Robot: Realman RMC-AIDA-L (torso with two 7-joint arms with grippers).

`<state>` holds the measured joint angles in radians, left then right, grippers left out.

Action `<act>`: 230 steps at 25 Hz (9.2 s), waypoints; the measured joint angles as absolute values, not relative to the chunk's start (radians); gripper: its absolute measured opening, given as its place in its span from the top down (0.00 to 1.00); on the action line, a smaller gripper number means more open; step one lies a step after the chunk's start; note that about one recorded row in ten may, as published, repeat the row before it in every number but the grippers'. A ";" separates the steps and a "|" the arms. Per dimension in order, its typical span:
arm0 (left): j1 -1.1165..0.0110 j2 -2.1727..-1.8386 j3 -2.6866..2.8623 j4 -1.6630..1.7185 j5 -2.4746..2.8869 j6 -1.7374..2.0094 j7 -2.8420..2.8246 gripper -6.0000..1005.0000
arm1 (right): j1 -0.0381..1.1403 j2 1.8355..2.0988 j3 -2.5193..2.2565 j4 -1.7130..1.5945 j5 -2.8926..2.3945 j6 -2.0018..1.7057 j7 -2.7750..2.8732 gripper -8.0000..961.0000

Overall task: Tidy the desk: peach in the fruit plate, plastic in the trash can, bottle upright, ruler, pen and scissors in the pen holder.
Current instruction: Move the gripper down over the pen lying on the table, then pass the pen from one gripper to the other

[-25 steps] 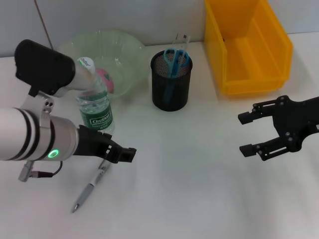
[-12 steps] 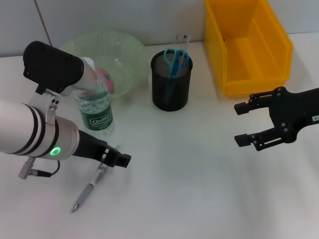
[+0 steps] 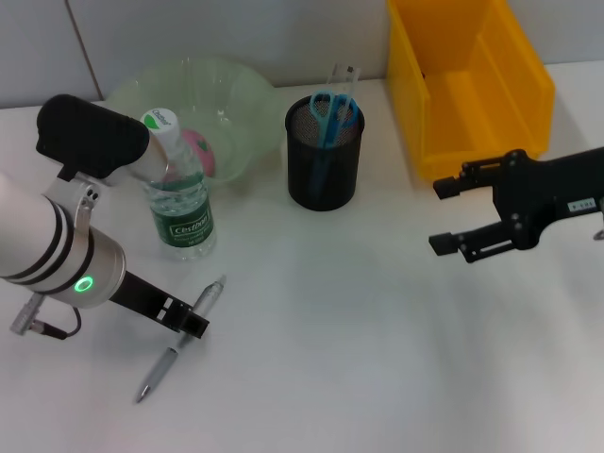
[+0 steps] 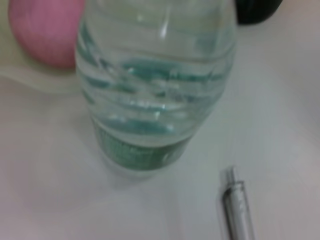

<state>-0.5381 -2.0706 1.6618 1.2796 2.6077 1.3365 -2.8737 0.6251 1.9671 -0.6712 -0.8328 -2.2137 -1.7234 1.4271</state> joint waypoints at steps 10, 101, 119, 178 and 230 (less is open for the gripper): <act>-0.580 -2.076 1.626 1.278 2.618 1.381 -2.878 0.30 | 0.624 1.979 -0.664 -0.841 -2.203 -1.713 1.416 0.16; -0.649 -2.080 1.716 1.189 2.650 1.383 -2.878 0.32 | 0.555 2.036 -0.663 -0.934 -2.188 -1.700 1.371 0.16; -0.658 -2.080 1.718 1.191 2.648 1.394 -2.879 0.41 | 0.554 2.038 -0.663 -0.943 -2.187 -1.700 1.371 0.16; -0.667 -2.080 1.728 1.197 2.649 1.397 -2.879 0.46 | 0.530 2.060 -0.652 -0.987 -2.185 -1.700 1.364 0.16; -0.684 -2.080 1.732 1.234 2.610 1.411 -2.878 0.86 | 0.529 2.063 -0.609 -0.999 -2.147 -1.690 1.385 0.16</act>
